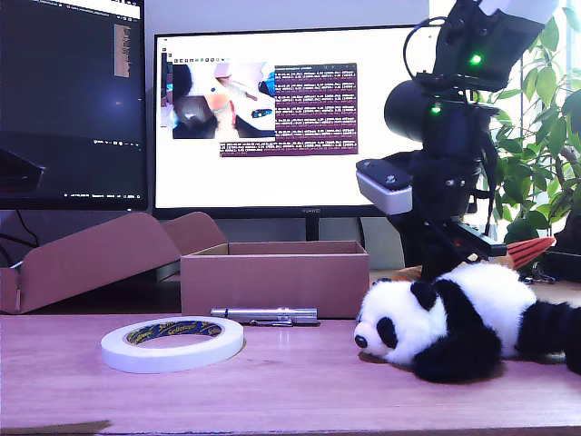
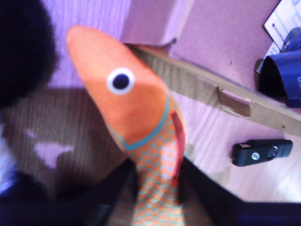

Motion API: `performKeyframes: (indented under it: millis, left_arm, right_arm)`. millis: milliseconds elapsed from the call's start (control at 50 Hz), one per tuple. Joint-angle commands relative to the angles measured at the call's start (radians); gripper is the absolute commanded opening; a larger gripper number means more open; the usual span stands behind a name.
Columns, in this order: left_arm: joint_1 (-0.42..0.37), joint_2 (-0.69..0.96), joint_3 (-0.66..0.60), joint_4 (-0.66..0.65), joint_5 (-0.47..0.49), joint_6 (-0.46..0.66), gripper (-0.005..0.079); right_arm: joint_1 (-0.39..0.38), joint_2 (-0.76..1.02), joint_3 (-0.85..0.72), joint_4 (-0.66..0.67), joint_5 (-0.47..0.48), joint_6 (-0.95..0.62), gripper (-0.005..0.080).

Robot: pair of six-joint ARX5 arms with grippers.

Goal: Pick up the fish toy and place it inside the cardboard box

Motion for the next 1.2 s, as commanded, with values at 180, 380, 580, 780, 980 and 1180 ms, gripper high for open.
performKeyframes:
  millis: [180, 380, 580, 780, 980, 1180]
  left_arm:
    - [-0.002, 0.000, -0.013, 0.006, -0.013, 0.009, -0.0013]
    - [-0.002, 0.000, -0.013, -0.012, -0.013, 0.010, -0.0013]
    - [-0.002, 0.000, -0.013, -0.031, -0.013, 0.010, -0.0013]
    - [-0.002, 0.000, -0.013, -0.034, -0.013, 0.009, -0.0013]
    - [-0.002, 0.000, -0.013, -0.028, -0.013, 0.010, -0.0013]
    - [-0.002, 0.000, -0.013, 0.026, -0.019, 0.008, -0.0013]
  right_arm:
    - [0.002, 0.004, -0.016, -0.043, 0.040, 0.002, -0.0003]
    - [0.002, -0.068, -0.016, -0.039, 0.087, 0.002, -0.0007]
    - [0.005, -0.145, -0.005, 0.008, 0.087, 0.002, -0.0008]
    - [0.031, -0.189, 0.059, 0.021, 0.078, 0.022, -0.0008]
    - [0.095, -0.191, 0.137, 0.044, -0.079, 0.113, -0.0009]
    - [0.183, -0.163, 0.138, 0.214, -0.192, 0.100, -0.0010]
